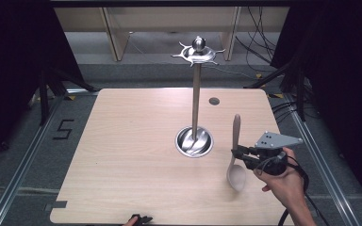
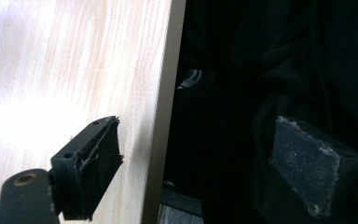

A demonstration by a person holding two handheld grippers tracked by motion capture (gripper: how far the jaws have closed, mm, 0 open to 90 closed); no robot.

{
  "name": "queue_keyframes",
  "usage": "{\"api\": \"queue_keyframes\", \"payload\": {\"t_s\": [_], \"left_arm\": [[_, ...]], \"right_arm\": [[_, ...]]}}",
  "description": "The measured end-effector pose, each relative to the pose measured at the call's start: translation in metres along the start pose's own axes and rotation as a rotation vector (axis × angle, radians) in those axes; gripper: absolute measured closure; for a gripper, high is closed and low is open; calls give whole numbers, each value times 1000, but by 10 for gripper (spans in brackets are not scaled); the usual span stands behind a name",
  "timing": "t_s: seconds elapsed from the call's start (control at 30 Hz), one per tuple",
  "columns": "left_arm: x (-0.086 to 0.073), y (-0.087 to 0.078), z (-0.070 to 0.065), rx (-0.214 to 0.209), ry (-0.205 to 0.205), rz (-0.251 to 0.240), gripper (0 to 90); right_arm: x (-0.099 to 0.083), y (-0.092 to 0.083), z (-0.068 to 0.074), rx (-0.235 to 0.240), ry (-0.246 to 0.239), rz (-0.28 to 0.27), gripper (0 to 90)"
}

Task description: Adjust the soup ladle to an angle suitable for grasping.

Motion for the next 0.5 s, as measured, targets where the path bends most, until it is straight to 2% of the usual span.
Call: {"api": "queue_keyframes", "payload": {"t_s": [0.03, 0.1, 0.23, 0.27, 0.4, 0.43, 0.5], "left_arm": [[0, 0, 0, 0, 1, 1, 150], [0, 0, 0, 0, -3, -3, 150], [0, 0, 0, 2, -5, -4, 150], [0, 0, 0, 2, -5, -4, 150], [0, 0, 0, 1, -5, -4, 150], [0, 0, 0, 1, -6, -4, 150], [0, 0, 0, 2, -6, -5, 150]], "right_arm": [[3, 0, 0, -6, 12, -11, 778], [6, -1, -1, -10, 19, 3, 778], [16, -1, -7, -34, 23, -9, 777], [19, -1, -11, -32, 19, 5, 778], [25, -2, -15, -50, 18, 1, 777], [28, -1, -16, -54, 27, -14, 777], [31, -3, -18, -52, 18, 6, 778]]}}
Point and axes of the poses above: each handheld gripper's, and its own axes: y roughly forward along the jaws, x roughly out of its top, z roughly to its left, the point moved 5 cm from there along y, roughly forward along the jaws, and after that the axes turned 15 degrees about z, right-handed, at the moved point
